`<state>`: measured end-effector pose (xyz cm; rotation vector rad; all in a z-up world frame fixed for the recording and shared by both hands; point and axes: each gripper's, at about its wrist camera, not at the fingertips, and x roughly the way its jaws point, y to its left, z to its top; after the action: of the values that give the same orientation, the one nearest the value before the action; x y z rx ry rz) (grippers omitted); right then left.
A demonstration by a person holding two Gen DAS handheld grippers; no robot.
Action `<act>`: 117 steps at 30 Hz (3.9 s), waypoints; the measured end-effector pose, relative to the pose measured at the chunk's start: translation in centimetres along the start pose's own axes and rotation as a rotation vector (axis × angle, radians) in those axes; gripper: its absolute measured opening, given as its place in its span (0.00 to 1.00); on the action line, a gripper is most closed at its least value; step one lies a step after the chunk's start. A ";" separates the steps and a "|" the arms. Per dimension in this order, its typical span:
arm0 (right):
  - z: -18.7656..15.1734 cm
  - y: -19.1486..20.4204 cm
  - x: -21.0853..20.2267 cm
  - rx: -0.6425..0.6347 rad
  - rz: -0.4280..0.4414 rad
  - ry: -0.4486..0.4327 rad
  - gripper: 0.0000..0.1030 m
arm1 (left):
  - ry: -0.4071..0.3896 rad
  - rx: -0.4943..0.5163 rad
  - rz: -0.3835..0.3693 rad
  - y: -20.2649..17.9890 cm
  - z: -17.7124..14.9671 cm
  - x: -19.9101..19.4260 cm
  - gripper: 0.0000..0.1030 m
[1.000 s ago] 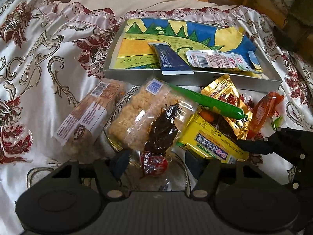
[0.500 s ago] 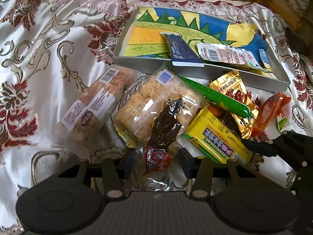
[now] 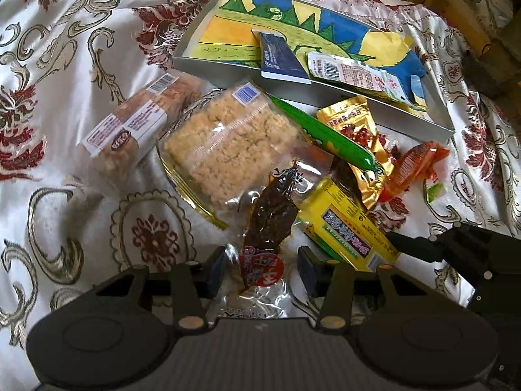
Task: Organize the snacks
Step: 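Close left gripper on the brown-snack packet while right gripper closes on the yellow bar, then lift both held snacks and carry them over the tray, then lower both snacks into the tray and open both grippers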
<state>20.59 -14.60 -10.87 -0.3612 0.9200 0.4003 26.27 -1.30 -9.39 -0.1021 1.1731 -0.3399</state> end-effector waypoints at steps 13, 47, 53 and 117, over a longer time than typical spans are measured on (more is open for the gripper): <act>-2.8 2.5 -5.0 -0.082 -0.164 -0.042 0.49 | 0.003 0.007 0.024 -1.0 -1.5 -0.3 0.49; -2.7 2.2 -11.0 -0.156 -0.365 -0.292 0.49 | -0.357 0.003 -0.054 -2.8 -1.3 -8.1 0.49; -0.1 -0.3 -11.1 -0.239 -0.420 -0.367 0.49 | -0.459 0.028 -0.053 -4.3 2.6 -8.3 0.49; 1.9 -15.5 -2.0 0.302 -0.381 -0.432 0.92 | -0.288 -0.005 0.079 -12.1 13.5 2.6 0.92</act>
<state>28.25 -27.53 -6.22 -0.1559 0.4624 -0.0181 37.03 -14.89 -3.31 -0.1051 0.8904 -0.2426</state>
